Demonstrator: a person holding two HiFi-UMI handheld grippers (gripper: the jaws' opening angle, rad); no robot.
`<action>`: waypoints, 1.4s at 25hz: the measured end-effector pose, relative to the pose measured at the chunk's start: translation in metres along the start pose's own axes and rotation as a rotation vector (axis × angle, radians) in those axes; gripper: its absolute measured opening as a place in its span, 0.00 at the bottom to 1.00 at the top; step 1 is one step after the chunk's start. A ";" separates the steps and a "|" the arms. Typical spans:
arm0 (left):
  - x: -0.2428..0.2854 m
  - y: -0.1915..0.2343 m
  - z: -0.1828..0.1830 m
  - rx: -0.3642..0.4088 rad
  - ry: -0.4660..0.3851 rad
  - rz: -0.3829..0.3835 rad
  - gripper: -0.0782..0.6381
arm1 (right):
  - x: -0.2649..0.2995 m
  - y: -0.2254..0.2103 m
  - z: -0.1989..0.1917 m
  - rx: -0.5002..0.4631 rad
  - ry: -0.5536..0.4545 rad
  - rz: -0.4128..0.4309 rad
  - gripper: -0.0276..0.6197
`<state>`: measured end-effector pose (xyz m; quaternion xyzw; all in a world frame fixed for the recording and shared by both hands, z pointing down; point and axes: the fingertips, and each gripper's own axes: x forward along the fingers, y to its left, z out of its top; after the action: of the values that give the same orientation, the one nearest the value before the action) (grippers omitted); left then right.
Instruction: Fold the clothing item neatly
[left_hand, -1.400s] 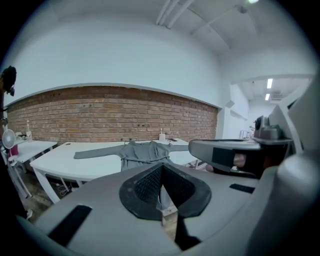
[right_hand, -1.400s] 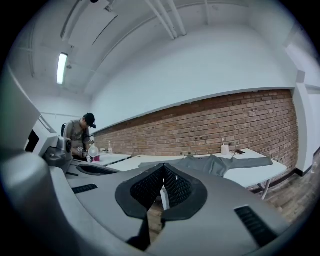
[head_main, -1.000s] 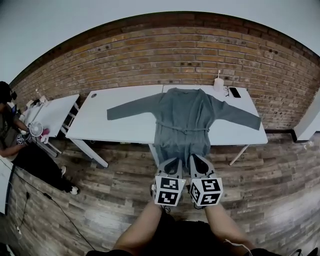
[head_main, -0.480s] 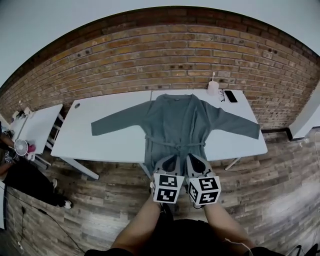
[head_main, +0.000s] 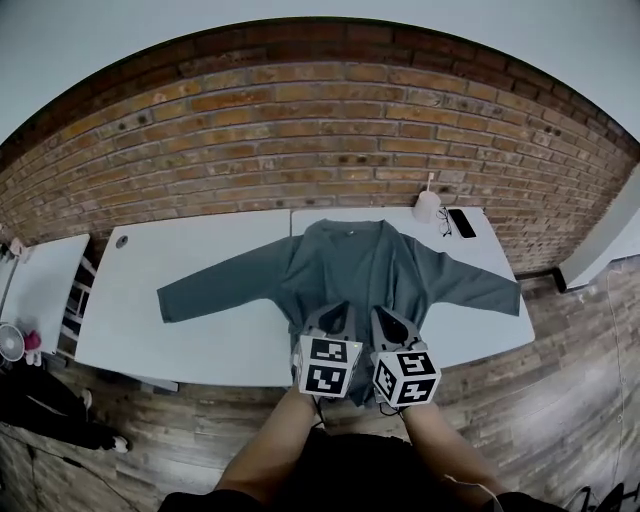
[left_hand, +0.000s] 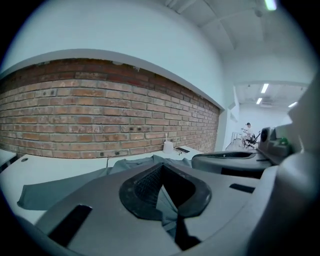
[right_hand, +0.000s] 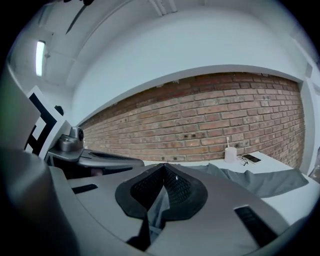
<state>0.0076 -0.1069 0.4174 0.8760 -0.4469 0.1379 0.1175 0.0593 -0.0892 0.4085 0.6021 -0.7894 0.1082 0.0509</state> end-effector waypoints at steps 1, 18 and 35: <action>0.007 0.008 -0.004 0.000 0.010 -0.006 0.09 | 0.009 -0.001 -0.005 0.009 0.013 -0.013 0.05; 0.089 0.001 -0.013 -0.017 0.123 -0.087 0.09 | 0.045 -0.101 -0.030 0.092 0.129 -0.203 0.05; 0.181 -0.178 0.002 0.126 0.156 -0.285 0.09 | -0.060 -0.311 -0.030 0.229 0.091 -0.501 0.05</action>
<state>0.2551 -0.1417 0.4637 0.9228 -0.2980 0.2153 0.1149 0.3733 -0.1041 0.4594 0.7748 -0.5956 0.2078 0.0431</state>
